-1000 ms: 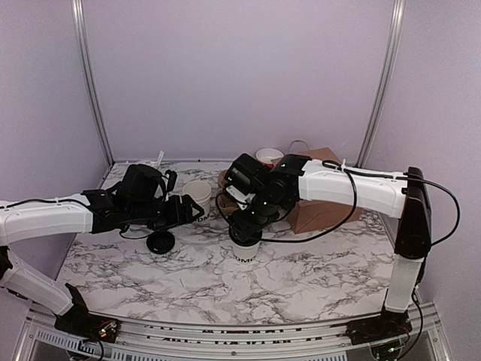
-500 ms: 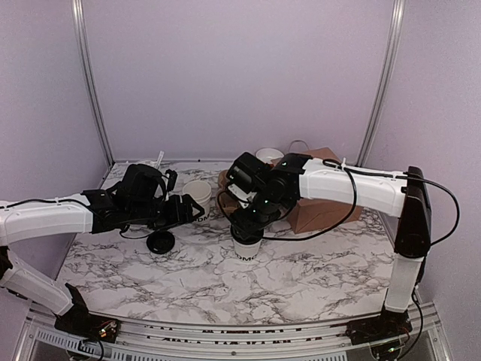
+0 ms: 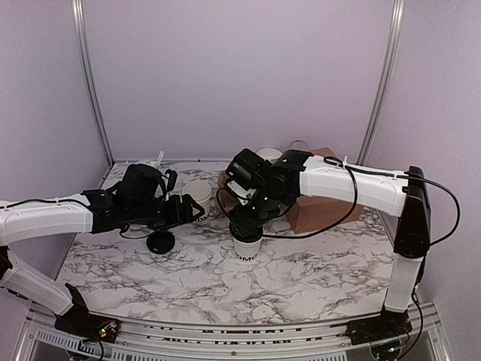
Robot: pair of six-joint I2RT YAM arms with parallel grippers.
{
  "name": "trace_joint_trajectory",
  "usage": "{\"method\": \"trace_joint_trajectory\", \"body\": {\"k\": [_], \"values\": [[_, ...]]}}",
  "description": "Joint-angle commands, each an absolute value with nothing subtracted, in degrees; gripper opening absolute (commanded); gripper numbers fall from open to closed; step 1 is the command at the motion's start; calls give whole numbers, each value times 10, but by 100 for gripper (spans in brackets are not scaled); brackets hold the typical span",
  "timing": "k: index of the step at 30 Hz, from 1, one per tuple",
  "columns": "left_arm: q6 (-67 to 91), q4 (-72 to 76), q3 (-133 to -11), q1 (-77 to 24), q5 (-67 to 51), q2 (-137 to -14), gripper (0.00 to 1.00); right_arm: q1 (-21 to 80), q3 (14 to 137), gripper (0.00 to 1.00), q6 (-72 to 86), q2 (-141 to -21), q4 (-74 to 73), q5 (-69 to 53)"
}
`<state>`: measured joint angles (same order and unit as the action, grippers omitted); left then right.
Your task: Pack the takeout coffee
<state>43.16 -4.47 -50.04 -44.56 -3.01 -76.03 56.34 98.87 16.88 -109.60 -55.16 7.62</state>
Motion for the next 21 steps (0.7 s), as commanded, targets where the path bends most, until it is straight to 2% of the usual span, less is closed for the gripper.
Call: {"method": "trace_joint_trajectory", "body": {"k": [1, 21], "values": [[432, -32, -495, -442, -38, -754, 78, 557, 1001, 71, 172, -1093, -563, 80], [433, -31, -491, -442, -37, -751, 78, 548, 981, 72, 164, -1099, -548, 52]]}}
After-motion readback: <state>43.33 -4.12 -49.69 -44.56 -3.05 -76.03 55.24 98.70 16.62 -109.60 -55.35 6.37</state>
